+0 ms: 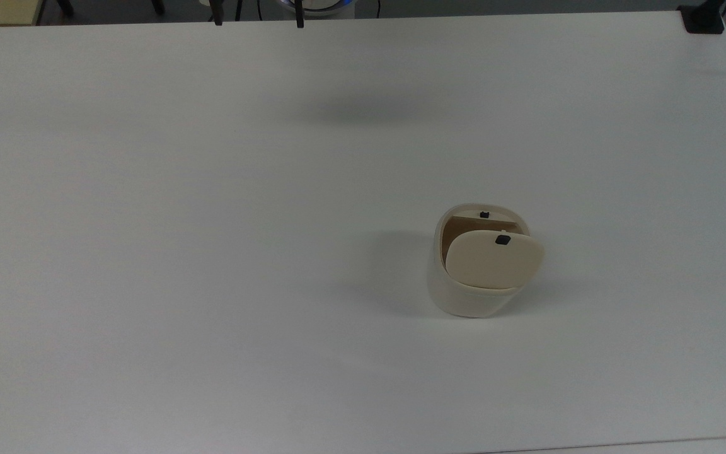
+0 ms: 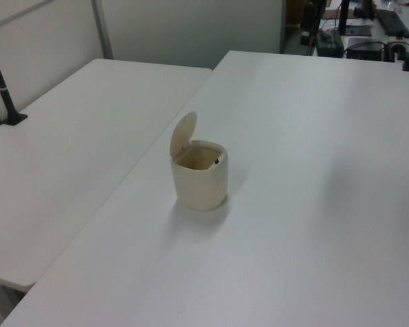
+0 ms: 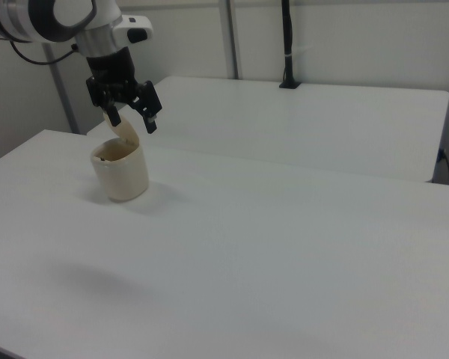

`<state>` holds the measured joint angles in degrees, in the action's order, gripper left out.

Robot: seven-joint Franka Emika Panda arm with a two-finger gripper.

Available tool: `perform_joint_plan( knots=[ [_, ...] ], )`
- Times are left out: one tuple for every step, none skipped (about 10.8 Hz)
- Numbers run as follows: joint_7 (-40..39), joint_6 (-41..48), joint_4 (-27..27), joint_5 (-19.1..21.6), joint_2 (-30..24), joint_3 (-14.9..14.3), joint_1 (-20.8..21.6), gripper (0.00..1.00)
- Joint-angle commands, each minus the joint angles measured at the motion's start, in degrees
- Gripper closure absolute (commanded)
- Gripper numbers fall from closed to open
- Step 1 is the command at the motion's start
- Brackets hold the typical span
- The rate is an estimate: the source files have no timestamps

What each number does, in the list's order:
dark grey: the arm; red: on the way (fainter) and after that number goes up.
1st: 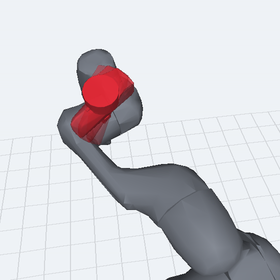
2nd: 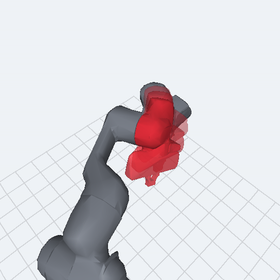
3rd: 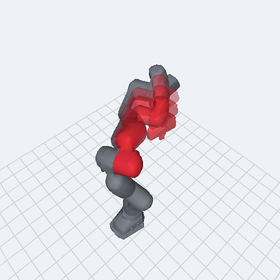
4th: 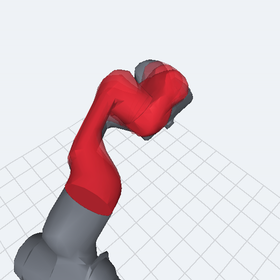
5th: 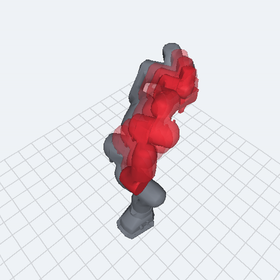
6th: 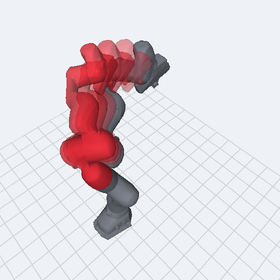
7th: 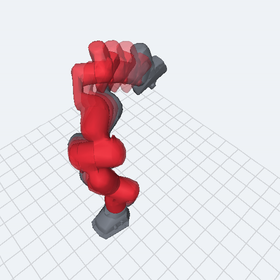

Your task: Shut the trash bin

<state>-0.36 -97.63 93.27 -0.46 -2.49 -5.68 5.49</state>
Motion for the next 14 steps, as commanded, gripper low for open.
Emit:
perform_joint_plan(
  knots=[
    [1.1, 0.6, 0.2, 1.1, -0.4, 0.2, 0.3, 0.00],
    [1.1, 0.6, 0.2, 1.1, -0.4, 0.2, 0.4, 0.00],
    [1.1, 0.6, 0.2, 1.1, -0.4, 0.2, 0.4, 0.00],
    [1.1, 0.9, 0.2, 1.1, -0.4, 0.2, 0.4, 0.00],
    [1.1, 1.4, 0.2, 1.1, -0.4, 0.2, 0.4, 0.00],
    [1.1, 1.9, 0.2, 1.1, -0.4, 0.2, 0.4, 0.00],
    [1.1, 2.1, 0.2, 1.1, -0.4, 0.2, 0.4, 0.00],
    [1.1, 2.2, 0.2, 1.1, -0.5, 0.2, 0.7, 0.00],
    [1.0, 2.6, 0.2, 1.1, -0.5, 0.2, 0.8, 0.00],
    [0.6, 2.1, 0.1, 1.1, -0.2, 0.1, 0.9, 0.00],
    [0.4, 1.5, 0.1, 1.1, 0.0, 0.1, 1.2, 0.00],
    [0.3, -0.7, 0.1, 1.1, 0.6, 0.1, 2.8, 0.00],
    [0.9, -3.4, 0.1, 1.1, 1.3, 0.1, 4.0, 0.00],
    [1.0, -5.9, 0.1, 1.1, 2.1, 0.1, 5.3, 0.00]
  ],
)
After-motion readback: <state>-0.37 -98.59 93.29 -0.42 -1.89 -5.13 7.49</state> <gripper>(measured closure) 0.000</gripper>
